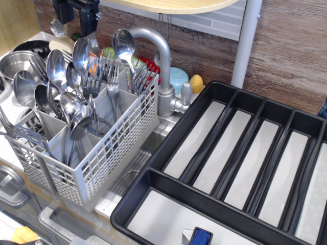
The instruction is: Put big spoon from basket to tray
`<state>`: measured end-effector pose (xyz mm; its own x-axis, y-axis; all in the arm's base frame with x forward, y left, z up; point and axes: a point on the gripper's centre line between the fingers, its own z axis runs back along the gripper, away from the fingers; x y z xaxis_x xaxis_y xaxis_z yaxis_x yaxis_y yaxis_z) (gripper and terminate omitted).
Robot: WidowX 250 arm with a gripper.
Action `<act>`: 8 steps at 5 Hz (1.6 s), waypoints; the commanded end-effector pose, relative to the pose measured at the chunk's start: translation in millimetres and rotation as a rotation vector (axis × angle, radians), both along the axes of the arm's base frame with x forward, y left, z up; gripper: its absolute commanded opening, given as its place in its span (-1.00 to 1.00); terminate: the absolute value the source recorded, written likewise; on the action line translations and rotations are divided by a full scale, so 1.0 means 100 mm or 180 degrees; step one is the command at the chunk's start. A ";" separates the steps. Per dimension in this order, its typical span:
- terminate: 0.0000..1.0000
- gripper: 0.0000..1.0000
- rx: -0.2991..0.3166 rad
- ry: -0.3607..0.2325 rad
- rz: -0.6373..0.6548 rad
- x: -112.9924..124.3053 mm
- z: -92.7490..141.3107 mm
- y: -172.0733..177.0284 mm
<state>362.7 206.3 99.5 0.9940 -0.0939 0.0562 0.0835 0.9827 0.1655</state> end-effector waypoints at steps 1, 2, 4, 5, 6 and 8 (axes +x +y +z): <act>-1.00 1.00 0.0000 0.0000 0.0000 0.00 0.00 0.00; -1.00 1.00 -0.0032 -0.0108 -0.0096 0.00 -0.09 0.08; -1.00 -1.00 -0.0056 -0.0300 -0.0091 -0.03 -0.24 0.14; -1.00 -1.00 -0.0061 -0.0349 -0.0090 -0.05 -0.29 0.14; -1.00 -1.00 -0.0072 -0.0433 -0.0104 -0.06 -0.34 0.14; -1.00 -1.00 0.0459 -0.0415 -0.0173 -0.05 0.29 0.01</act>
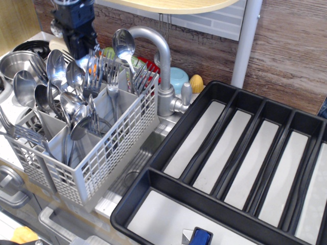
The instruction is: Put big spoon from basket to tray
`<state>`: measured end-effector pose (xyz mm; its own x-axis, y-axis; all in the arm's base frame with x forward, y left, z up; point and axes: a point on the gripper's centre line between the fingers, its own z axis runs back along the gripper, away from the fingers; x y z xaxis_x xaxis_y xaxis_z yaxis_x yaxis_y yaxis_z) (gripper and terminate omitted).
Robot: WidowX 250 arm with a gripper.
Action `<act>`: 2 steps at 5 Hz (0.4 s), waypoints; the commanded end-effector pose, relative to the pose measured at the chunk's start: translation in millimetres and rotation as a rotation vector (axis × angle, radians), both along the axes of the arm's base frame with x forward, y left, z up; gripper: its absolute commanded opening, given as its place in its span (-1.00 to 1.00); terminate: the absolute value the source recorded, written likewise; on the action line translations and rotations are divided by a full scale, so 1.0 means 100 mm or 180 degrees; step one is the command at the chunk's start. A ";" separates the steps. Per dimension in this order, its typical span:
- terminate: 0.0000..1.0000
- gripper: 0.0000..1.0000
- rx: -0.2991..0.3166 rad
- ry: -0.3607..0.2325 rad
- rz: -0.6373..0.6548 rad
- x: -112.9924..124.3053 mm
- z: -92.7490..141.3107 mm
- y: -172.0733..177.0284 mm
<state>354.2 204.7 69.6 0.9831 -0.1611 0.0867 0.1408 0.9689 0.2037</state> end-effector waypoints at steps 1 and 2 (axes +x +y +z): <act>-1.00 -1.00 0.0511 -0.0514 0.0051 -0.05 0.96 -0.03; -1.00 -1.00 0.0626 -0.0593 0.0023 -0.06 1.20 -0.16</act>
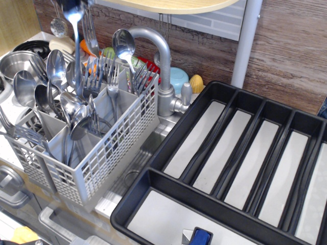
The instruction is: Put big spoon from basket to tray
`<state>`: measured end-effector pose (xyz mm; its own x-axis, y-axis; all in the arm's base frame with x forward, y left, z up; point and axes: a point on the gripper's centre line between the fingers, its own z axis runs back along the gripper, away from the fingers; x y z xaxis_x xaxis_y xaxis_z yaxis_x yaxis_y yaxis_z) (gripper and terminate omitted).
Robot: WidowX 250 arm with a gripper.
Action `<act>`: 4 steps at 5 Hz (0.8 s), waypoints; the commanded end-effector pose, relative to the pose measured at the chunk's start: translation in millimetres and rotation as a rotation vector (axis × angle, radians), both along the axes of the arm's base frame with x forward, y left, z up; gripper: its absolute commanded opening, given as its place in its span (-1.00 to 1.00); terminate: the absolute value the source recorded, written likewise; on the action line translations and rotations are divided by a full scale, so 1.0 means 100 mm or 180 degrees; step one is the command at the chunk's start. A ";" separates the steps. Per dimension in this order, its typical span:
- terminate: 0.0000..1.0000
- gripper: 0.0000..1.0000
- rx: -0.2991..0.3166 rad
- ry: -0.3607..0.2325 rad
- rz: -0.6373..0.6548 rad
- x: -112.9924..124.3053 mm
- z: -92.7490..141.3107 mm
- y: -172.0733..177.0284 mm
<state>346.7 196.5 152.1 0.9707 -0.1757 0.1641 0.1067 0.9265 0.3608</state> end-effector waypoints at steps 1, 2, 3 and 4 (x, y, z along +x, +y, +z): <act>-1.00 -1.00 0.0220 -0.0092 0.0101 0.12 0.73 -0.40; -1.00 -1.00 0.0103 0.0107 0.0383 0.24 0.94 -0.70; -1.00 -1.00 -0.0060 0.0277 0.0667 0.36 1.09 -0.98; -1.00 -1.00 -0.0558 0.0176 0.0992 0.39 0.94 -1.16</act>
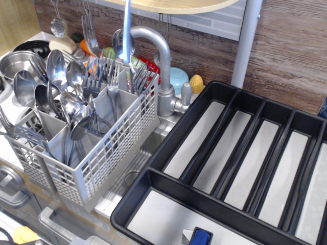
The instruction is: Put big spoon from basket to tray
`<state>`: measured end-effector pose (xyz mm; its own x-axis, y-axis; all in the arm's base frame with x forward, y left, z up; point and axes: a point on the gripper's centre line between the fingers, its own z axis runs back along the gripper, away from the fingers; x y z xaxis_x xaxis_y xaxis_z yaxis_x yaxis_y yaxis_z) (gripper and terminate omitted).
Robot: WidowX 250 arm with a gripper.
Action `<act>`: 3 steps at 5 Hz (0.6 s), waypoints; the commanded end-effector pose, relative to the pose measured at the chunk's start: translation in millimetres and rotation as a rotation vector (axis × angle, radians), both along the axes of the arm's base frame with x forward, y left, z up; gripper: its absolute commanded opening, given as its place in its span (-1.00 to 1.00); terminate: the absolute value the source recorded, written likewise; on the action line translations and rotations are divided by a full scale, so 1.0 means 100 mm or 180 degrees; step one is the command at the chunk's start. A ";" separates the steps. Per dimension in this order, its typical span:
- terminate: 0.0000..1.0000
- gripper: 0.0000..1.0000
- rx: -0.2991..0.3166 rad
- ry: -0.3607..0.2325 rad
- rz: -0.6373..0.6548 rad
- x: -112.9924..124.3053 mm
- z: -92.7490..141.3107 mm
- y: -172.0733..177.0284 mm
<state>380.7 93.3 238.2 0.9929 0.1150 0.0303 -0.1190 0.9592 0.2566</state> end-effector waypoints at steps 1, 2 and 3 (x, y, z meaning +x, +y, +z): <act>-1.00 -1.00 -0.0343 -0.0524 0.0359 0.00 -0.08 -0.37; -1.00 -1.00 -0.0609 -0.0731 0.0608 -0.09 -0.25 -0.56; -1.00 -1.00 -0.0704 -0.0751 0.0423 -0.13 -0.40 -0.72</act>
